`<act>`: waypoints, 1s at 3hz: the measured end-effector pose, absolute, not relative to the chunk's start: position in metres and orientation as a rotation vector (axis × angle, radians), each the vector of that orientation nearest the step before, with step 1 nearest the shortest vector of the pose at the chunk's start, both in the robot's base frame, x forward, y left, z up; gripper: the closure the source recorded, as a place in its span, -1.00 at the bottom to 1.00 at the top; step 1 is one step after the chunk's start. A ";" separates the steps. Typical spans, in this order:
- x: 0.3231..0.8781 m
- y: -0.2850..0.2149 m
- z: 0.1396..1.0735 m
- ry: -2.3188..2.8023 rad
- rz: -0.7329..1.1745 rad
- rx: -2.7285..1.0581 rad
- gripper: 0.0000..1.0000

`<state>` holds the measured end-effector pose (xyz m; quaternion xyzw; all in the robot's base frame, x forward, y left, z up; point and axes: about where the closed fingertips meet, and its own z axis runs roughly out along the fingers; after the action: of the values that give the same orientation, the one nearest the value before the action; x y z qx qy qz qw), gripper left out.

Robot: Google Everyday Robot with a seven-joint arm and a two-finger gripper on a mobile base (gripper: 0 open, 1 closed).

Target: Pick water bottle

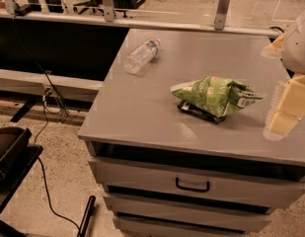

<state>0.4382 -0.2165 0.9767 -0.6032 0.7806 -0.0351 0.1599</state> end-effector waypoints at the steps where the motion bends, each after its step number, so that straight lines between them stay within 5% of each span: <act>1: 0.438 -0.217 0.977 2.230 -0.100 -1.724 -1.00; 3: 0.486 -0.205 0.986 2.087 -0.117 -1.754 -1.00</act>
Offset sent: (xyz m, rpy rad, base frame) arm 0.0187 0.0100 -0.0048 0.0160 -0.0197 0.0533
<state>0.4860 -0.2050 0.9864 -0.6292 0.7486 -0.0419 0.2047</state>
